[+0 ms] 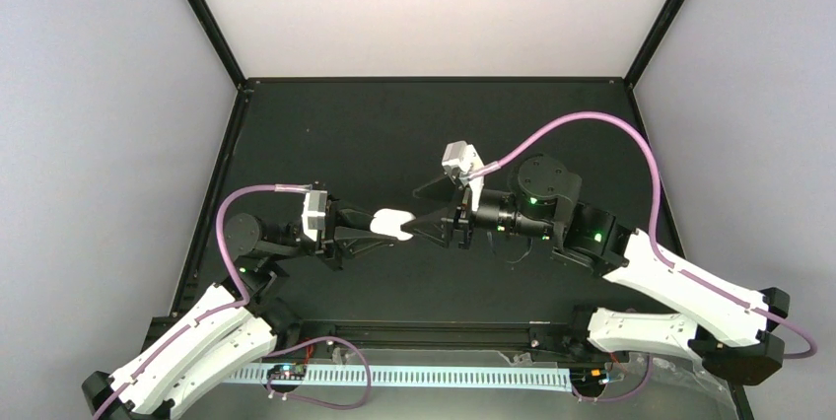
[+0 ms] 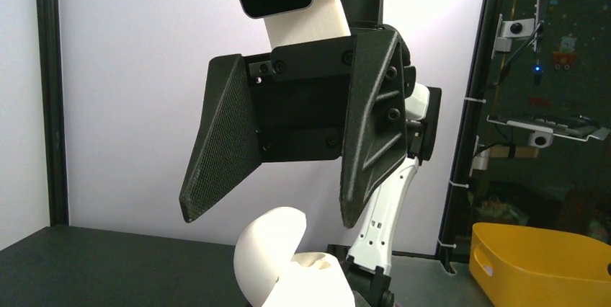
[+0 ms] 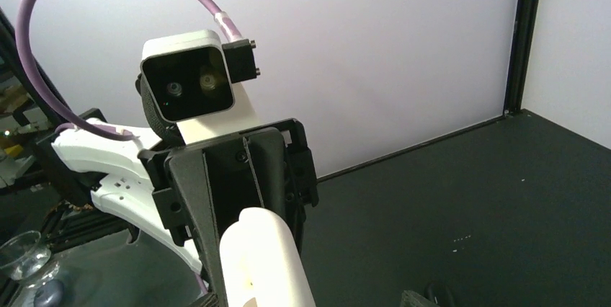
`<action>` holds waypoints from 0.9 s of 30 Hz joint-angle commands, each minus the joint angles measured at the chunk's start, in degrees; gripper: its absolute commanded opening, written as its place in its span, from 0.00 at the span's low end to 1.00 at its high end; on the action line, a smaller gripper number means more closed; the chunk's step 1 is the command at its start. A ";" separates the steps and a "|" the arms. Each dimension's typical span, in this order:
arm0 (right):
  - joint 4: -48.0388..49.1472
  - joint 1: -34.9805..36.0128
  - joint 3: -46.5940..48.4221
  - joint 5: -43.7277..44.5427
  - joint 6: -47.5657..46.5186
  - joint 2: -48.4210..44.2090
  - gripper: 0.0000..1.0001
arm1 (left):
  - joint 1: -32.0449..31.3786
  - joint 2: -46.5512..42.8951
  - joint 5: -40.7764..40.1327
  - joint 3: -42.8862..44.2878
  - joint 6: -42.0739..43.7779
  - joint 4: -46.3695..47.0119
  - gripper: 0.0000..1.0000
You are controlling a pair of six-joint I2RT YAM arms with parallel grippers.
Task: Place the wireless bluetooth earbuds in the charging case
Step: Adjust the charging case.
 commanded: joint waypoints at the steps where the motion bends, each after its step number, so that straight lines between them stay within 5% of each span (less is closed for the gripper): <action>1: -0.06 -0.08 1.75 -2.17 -0.70 1.03 0.64 | -0.19 -0.51 1.03 0.45 0.37 0.47 0.02; 27: -1.03 0.40 1.10 4.63 -5.10 1.66 0.20 | -0.21 1.26 -1.59 0.95 -3.01 1.51 0.03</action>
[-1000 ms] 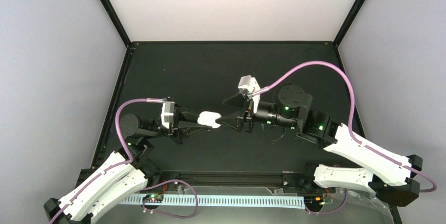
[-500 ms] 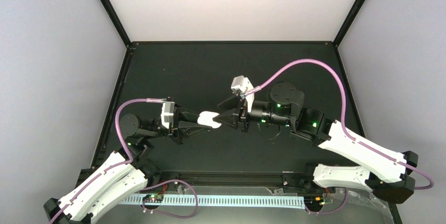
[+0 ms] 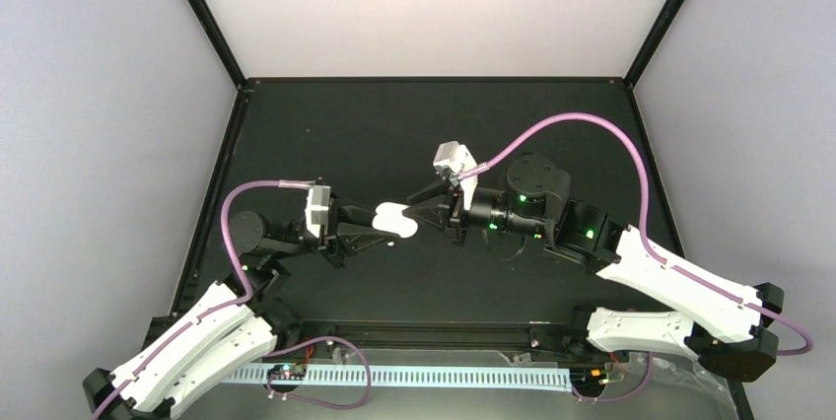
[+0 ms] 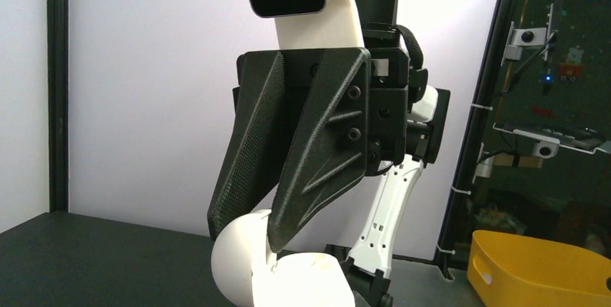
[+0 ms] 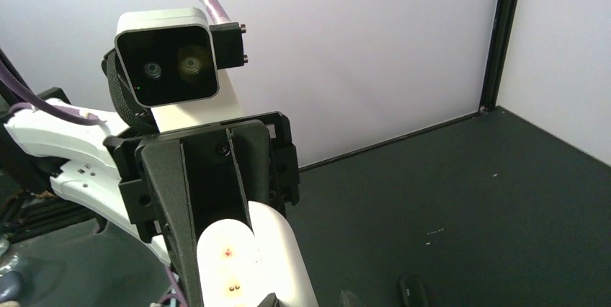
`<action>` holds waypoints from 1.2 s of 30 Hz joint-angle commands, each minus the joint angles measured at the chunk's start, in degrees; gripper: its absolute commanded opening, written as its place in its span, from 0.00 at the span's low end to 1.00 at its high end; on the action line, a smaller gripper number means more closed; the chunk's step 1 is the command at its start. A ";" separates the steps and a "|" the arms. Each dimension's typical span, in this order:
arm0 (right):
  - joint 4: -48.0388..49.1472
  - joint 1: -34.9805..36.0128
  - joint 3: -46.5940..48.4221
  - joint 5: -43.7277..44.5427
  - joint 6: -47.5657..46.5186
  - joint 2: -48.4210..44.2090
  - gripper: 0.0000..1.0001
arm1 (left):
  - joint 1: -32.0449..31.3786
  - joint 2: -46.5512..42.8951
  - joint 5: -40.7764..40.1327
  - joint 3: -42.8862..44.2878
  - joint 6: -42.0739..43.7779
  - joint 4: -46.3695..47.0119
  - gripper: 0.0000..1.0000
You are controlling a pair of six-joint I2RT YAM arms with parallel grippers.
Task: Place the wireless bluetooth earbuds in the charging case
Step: Adjust the charging case.
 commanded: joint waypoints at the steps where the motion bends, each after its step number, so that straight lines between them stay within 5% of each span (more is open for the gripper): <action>1: -0.10 0.54 0.12 3.19 -2.21 -0.61 0.18 | -0.14 0.38 -1.03 0.99 -1.28 1.46 0.04; 8: -0.87 1.63 0.20 6.08 -4.51 -0.13 0.12 | -0.21 1.35 -1.58 1.24 -2.00 1.23 0.07; 16: -0.83 1.98 -0.24 8.44 -6.05 -0.40 0.01 | -0.20 1.80 -2.99 1.34 -2.67 0.07 0.25; 36: -0.88 2.15 -0.20 12.05 -10.40 -1.88 0.01 | -0.16 3.36 -3.66 1.38 -3.78 -1.73 0.44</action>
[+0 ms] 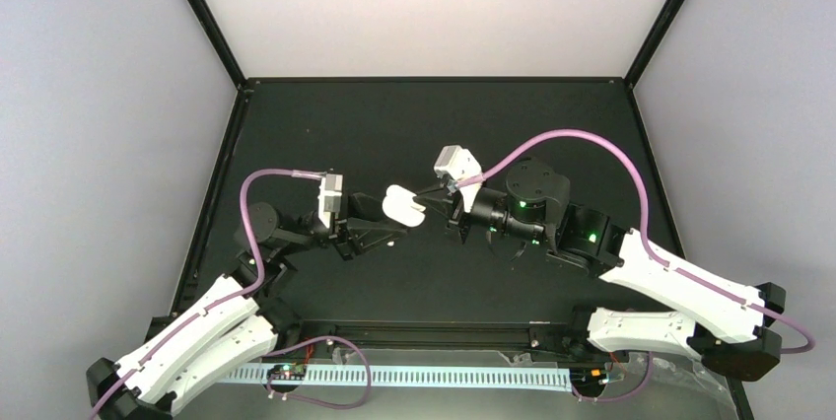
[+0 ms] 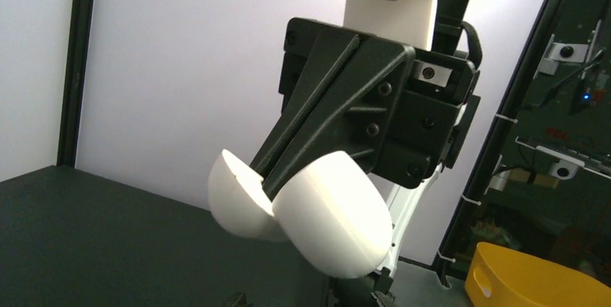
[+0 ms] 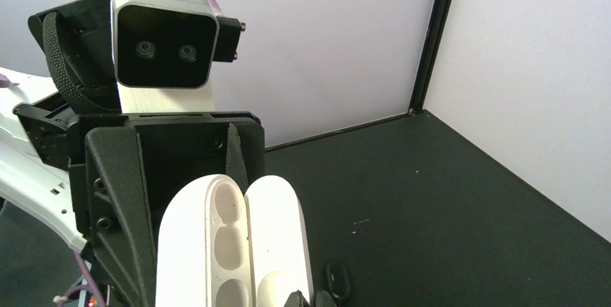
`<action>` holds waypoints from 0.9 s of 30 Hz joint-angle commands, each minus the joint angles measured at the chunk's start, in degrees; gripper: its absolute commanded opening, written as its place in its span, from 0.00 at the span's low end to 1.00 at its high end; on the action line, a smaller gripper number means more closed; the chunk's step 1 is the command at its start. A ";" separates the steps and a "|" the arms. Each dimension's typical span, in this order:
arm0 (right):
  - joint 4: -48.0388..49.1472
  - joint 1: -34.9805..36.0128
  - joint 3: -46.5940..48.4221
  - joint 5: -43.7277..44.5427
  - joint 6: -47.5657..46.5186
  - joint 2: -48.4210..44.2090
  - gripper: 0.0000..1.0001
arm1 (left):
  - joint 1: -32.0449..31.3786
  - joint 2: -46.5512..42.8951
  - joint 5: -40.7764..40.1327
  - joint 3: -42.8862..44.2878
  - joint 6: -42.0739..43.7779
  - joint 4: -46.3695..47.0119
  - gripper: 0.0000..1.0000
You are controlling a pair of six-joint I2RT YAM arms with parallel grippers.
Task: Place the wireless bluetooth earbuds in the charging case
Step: Adjust the charging case.
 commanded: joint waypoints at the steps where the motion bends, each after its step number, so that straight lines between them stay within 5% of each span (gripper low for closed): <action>1: 0.90 0.34 0.47 2.67 -2.31 -1.14 0.01 | -0.12 0.47 -0.45 1.40 -0.72 -0.64 0.46; 16: -2.87 2.27 0.36 23.35 -18.97 -3.36 0.01 | 0.00 -3.17 -7.19 3.53 -3.37 -10.00 0.97; 27: -0.01 8.46 -2.29 28.64 -25.35 -4.12 0.01 | -0.03 5.20 -6.96 12.15 -0.66 -13.00 0.99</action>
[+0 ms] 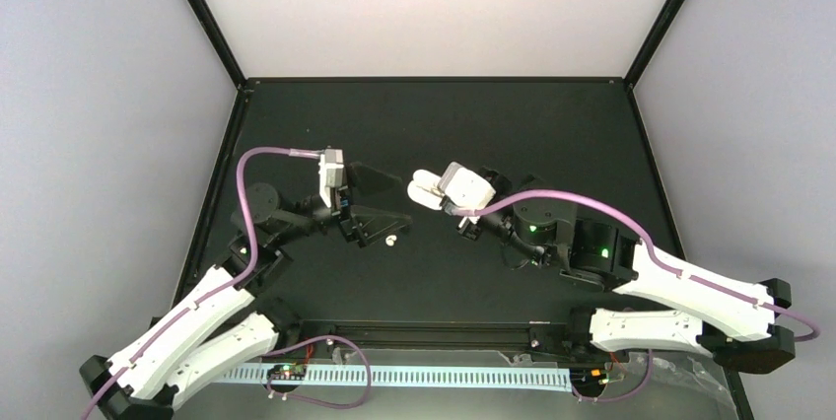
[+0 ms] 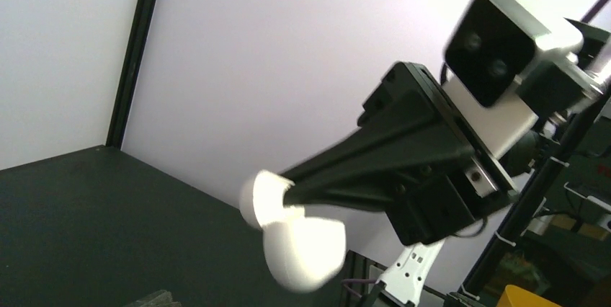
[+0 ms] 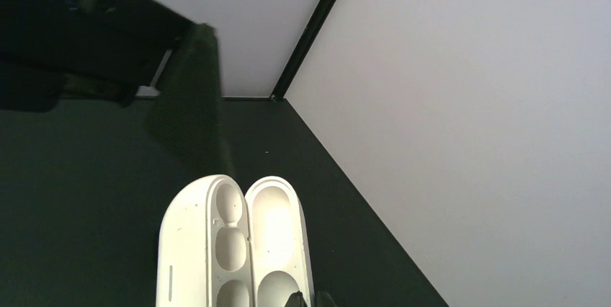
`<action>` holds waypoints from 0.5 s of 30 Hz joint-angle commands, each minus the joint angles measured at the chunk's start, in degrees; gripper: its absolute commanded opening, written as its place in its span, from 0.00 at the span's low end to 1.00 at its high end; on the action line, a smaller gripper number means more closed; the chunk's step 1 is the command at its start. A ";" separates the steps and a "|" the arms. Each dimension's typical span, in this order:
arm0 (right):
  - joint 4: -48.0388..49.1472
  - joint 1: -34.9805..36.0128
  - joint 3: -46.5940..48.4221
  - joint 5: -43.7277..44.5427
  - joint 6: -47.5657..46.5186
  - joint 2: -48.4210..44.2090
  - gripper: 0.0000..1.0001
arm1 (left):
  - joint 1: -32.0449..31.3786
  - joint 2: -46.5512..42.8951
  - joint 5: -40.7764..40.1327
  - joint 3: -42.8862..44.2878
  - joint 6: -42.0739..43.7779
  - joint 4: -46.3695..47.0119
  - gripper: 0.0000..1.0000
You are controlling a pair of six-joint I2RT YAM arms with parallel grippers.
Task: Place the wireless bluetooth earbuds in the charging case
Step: Adjust the charging case.
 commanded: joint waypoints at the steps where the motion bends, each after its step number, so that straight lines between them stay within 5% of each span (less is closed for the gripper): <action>1: 2.07 2.73 -1.27 3.84 -3.63 -0.53 0.01 | -0.08 3.17 1.02 3.72 0.76 -1.12 0.99; 15: 3.47 5.03 -1.11 4.28 -4.75 0.88 0.01 | -0.08 8.66 9.27 3.83 -3.02 6.49 0.78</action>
